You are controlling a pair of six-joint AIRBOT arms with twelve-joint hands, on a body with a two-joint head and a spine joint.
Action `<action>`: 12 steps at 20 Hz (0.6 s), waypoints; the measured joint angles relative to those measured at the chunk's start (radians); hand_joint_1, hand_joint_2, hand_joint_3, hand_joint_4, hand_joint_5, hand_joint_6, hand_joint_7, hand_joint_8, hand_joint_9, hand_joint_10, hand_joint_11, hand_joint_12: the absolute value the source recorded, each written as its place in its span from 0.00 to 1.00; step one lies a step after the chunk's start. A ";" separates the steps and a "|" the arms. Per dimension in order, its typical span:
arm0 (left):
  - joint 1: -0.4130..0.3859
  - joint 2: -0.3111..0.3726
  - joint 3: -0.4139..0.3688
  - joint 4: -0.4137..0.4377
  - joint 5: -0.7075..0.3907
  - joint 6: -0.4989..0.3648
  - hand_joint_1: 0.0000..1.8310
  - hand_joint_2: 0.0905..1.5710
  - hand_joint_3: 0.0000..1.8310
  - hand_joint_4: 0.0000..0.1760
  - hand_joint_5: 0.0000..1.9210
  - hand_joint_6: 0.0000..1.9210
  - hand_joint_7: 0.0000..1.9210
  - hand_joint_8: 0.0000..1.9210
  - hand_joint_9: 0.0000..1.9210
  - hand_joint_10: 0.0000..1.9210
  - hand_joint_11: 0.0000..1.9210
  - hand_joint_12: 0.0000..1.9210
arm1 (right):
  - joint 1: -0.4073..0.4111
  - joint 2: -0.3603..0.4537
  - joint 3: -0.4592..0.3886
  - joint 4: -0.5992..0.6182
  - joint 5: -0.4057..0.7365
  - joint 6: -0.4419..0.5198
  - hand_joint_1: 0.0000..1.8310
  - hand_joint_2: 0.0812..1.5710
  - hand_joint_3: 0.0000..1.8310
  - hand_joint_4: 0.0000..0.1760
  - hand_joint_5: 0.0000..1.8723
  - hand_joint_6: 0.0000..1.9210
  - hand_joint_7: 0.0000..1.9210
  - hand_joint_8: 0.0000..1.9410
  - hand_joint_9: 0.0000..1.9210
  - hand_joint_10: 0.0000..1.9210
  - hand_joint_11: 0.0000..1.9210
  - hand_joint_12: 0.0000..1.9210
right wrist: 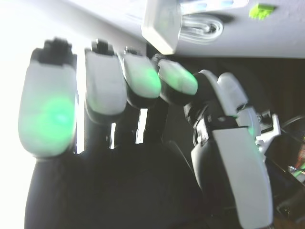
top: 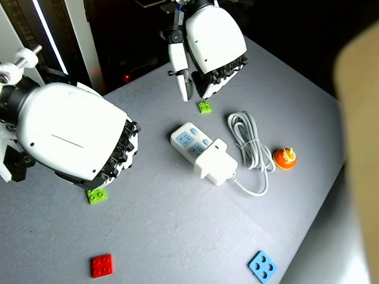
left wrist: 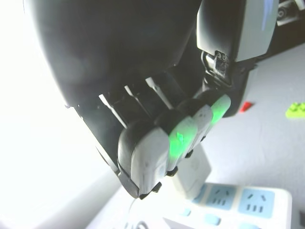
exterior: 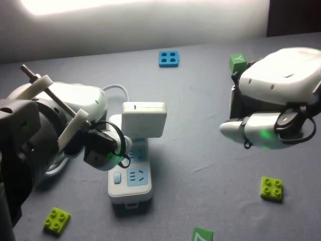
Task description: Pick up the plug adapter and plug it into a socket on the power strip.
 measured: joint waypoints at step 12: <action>-0.051 0.000 -0.016 -0.020 -0.012 0.013 0.20 0.94 0.00 0.00 0.64 1.00 0.68 1.00 0.71 1.00 0.75 1.00 | -0.071 0.000 -0.041 -0.514 -0.055 0.449 0.21 0.95 0.00 0.00 0.57 1.00 0.61 1.00 0.70 1.00 0.80 1.00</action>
